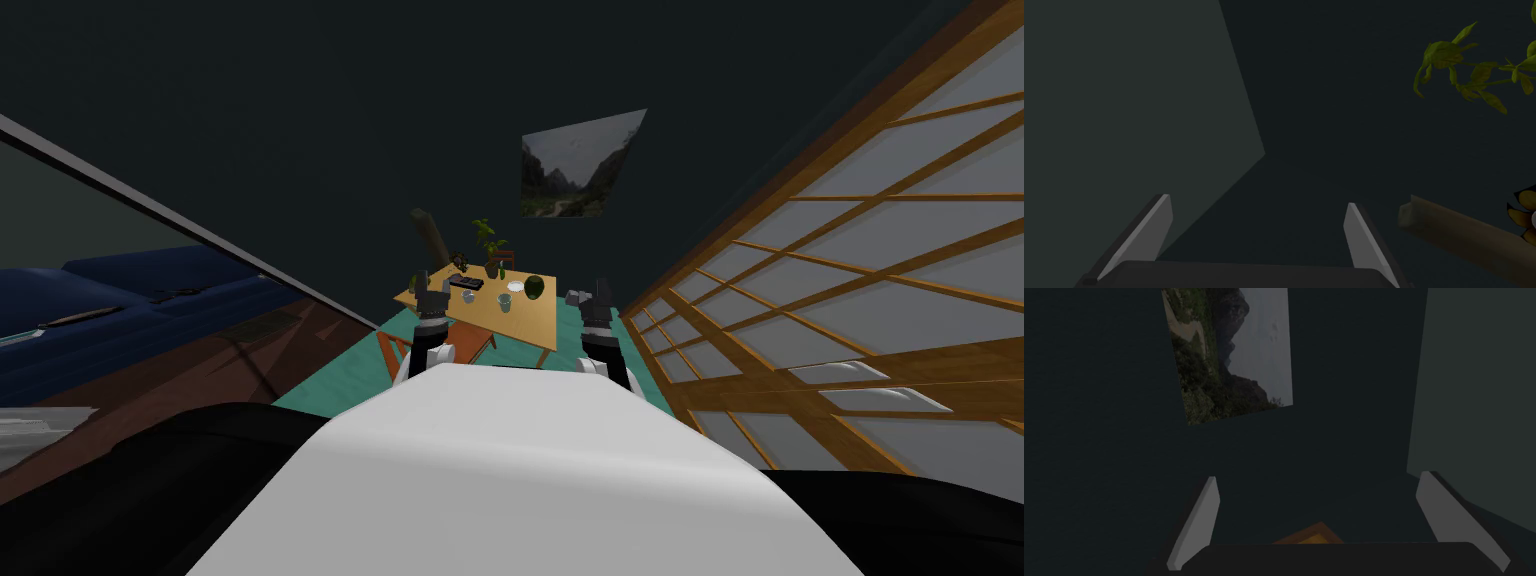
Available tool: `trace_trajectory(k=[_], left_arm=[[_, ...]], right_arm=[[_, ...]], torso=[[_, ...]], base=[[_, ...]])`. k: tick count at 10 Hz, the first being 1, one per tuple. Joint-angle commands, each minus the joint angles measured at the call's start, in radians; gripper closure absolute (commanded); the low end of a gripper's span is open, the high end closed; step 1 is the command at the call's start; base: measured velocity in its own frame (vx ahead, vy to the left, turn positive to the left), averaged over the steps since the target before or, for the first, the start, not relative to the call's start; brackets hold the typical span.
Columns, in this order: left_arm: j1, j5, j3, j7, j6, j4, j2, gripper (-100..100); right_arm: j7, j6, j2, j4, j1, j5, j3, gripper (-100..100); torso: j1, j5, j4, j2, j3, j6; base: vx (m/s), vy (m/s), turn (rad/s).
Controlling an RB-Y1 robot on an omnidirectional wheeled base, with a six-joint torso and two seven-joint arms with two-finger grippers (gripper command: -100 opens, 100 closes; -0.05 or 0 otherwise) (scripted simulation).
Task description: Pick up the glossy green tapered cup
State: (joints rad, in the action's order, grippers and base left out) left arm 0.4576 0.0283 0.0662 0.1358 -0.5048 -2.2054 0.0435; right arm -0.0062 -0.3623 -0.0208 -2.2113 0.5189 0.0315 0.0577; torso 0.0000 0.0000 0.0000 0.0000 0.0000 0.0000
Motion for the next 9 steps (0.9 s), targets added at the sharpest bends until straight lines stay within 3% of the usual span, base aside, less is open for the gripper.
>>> trace_trajectory(k=[1, 3, 4, 6, 7, 9], left_arm=[[-0.028, 0.004, 0.001, 0.012, 0.024, 0.028, 0.027, -100], [-0.094, 0.012, 0.003, 0.040, 0.083, 0.094, 0.072, -100], [-0.094, 0.012, 0.003, 0.040, 0.084, 0.094, 0.072, -100], [-0.145, 0.019, 0.006, 0.066, 0.140, 0.150, 0.105, -100], [-0.153, 0.019, 0.006, 0.066, 0.140, 0.155, 0.105, -100], [-0.214, 0.026, 0.010, 0.095, 0.201, 0.219, 0.138, -100]], right_arm=[[0.000, 0.000, 0.000, 0.000, 0.000, 0.000, 0.000, 0], [0.000, 0.000, 0.000, 0.000, 0.000, 0.000, 0.000, 0], [0.000, 0.000, 0.000, 0.000, 0.000, 0.000, 0.000, 0], [0.000, 0.000, 0.000, 0.000, 0.000, 0.000, 0.000, 0], [0.000, 0.000, 0.000, 0.000, 0.000, 0.000, 0.000, 0], [0.000, 0.000, 0.000, 0.000, 0.000, 0.000, 0.000, 0]], torso=[[0.000, 0.000, 0.000, 0.000, 0.000, 0.000], [-0.001, 0.000, 0.001, 0.005, 0.003, 0.000], [-0.001, 0.000, 0.001, 0.006, 0.004, 0.000], [-0.001, 0.000, 0.001, 0.003, 0.002, 0.000], [-0.002, 0.000, 0.001, 0.003, 0.002, 0.000], [-0.002, 0.000, 0.000, 0.002, 0.001, 0.000]], base=[[-0.045, 0.000, 0.019], [-0.104, -0.027, 0.030], [-0.069, -0.016, -0.001], [-0.045, -0.022, 0.016], [-0.033, -0.024, 0.006], [-0.038, -0.028, 0.011]])
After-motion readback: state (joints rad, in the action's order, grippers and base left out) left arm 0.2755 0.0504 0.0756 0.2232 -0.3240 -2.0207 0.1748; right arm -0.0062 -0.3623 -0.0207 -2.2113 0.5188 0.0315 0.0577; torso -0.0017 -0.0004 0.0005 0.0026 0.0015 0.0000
